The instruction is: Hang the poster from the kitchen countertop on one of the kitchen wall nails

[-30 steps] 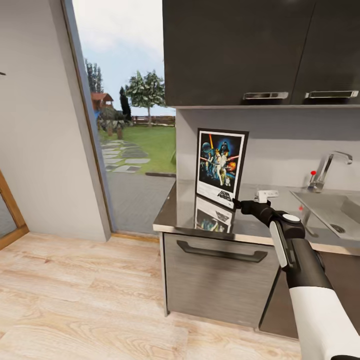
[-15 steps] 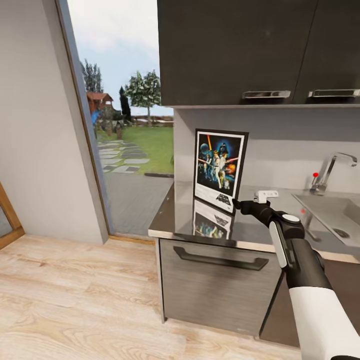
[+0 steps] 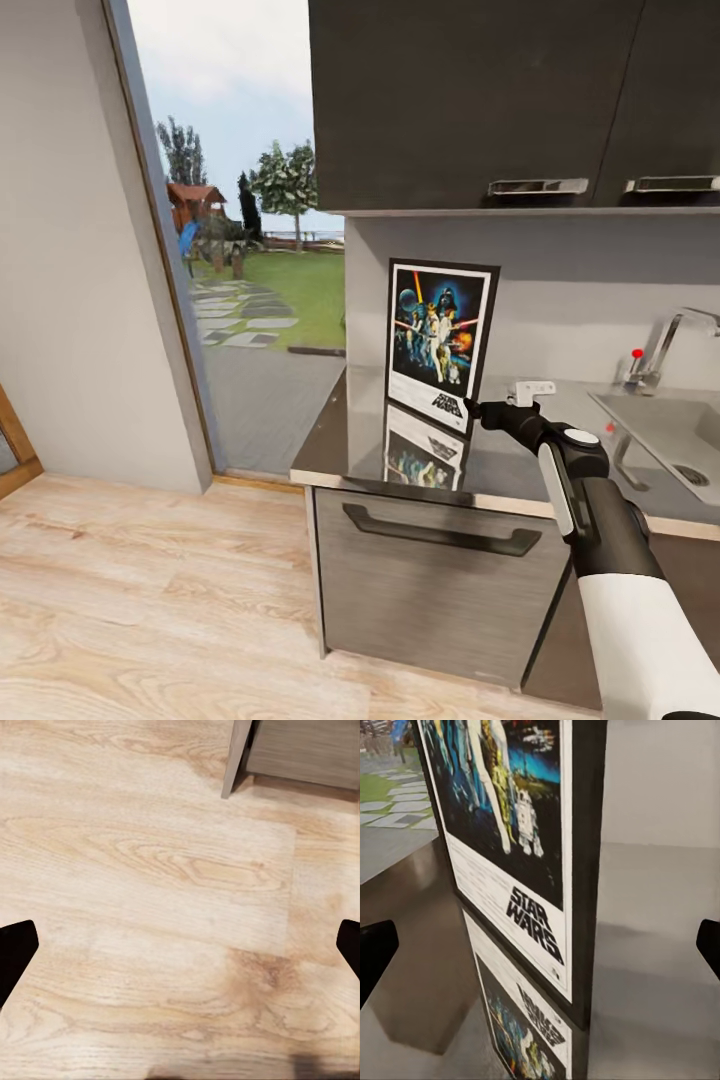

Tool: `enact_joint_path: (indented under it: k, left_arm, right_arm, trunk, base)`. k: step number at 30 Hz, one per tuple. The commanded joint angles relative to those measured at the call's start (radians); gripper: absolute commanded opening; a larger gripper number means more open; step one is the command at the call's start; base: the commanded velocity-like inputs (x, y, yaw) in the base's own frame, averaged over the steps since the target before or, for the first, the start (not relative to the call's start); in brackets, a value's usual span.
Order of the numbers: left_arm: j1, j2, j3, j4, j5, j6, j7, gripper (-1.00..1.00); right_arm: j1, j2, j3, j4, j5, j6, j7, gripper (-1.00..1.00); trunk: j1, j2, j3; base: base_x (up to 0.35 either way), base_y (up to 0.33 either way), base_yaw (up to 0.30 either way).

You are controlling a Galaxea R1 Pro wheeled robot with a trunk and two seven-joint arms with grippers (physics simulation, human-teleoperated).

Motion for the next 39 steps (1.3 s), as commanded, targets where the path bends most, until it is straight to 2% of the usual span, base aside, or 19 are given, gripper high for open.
enact_joint_path:
  k: [1, 9, 21, 29, 39]
  left_arm:
    - [0.000, 0.000, 0.001, -0.001, 0.000, -0.002, 0.000, 1.00]
    - [0.000, 0.000, 0.002, -0.002, 0.000, 0.001, 0.001, 1.00]
    - [0.000, 0.001, 0.013, -0.003, 0.000, -0.001, 0.002, 1.00]
    - [0.000, 0.002, 0.013, -0.003, 0.000, -0.001, 0.002, 1.00]
    - [0.001, 0.002, 0.013, -0.003, 0.000, -0.001, 0.002, 1.00]
  right_arm:
    - [-0.001, 0.000, -0.002, -0.001, -0.001, 0.005, 0.005, 1.00]
    - [0.001, 0.000, -0.002, -0.001, -0.001, 0.005, 0.006, 1.00]
    - [0.001, 0.000, -0.003, -0.001, 0.001, 0.006, 0.058, 1.00]
    - [0.001, 0.000, -0.004, 0.000, 0.001, 0.006, 0.061, 1.00]
    - [0.001, 0.000, -0.005, 0.023, 0.000, 0.007, 0.062, 1.00]
  trunk:
    - [0.000, 0.000, -0.001]
    - [0.000, 0.000, -0.001]
    - [0.000, 0.000, -0.001]
    - [0.000, 0.000, -0.001]
    - [0.000, 0.000, -0.001]
  base:
    - [0.167, -0.016, 0.000]
    - [0.074, -0.007, 0.000]
    - [0.077, -0.055, 0.000]
    - [0.008, -0.002, 0.000]
    - [0.145, 0.000, 0.000]
